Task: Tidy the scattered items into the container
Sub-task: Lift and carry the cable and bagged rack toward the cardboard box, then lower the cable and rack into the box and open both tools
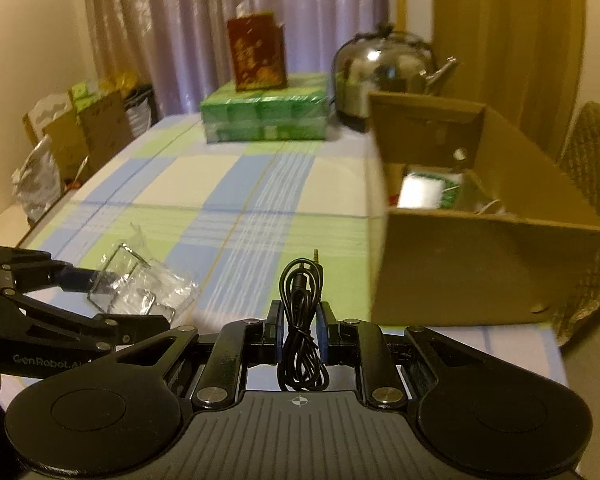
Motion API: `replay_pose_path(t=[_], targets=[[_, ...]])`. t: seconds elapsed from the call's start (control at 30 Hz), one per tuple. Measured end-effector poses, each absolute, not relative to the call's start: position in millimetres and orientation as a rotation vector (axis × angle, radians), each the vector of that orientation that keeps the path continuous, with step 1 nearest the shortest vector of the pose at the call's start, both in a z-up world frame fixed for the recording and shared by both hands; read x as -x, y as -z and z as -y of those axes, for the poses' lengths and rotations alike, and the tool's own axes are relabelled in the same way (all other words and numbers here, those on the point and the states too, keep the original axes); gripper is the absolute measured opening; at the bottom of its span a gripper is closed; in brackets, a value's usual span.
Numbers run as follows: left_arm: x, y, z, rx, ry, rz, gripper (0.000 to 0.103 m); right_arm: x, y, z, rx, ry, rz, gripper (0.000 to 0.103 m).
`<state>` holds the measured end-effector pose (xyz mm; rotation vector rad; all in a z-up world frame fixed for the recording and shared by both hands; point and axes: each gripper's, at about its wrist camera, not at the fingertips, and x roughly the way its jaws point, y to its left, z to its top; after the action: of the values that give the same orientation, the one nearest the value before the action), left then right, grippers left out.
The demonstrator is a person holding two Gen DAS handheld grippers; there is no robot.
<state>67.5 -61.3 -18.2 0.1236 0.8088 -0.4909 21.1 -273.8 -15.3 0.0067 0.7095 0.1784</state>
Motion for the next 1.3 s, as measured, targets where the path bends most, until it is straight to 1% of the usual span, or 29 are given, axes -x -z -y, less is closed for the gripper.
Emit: replay_pose_path(t=[0.2, 0.37, 0.6, 0.73, 0.9, 1.13, 1.3], targets=[[-81, -9, 104, -0.161, 0.565, -0.752, 0.066, -26, -20, 323, -0.047, -0.091, -0.633, 0.013], [-102, -38, 147, -0.192, 0.629, -0.678, 0.066, -50, -51, 368, -0.065, -0.037, -0.577, 0.013], [-145, -62, 210, -0.229, 0.721, -0.612, 0.066, -108, -61, 421, -0.117, -0.028, -0.609, 0.013], [-166, -60, 240, -0.248, 0.761, -0.608, 0.066, -133, -58, 444, -0.163, -0.034, -0.635, 0.013], [-185, -44, 265, -0.292, 0.792, -0.621, 0.066, -160, -45, 457, -0.177, -0.044, -0.687, 0.013], [-195, -22, 283, -0.359, 0.789, -0.64, 0.067, -169, -24, 463, -0.198, -0.043, -0.732, 0.013], [-194, -15, 279, -0.377, 0.78, -0.631, 0.072, -168, -21, 463, -0.205, -0.047, -0.736, 0.013]])
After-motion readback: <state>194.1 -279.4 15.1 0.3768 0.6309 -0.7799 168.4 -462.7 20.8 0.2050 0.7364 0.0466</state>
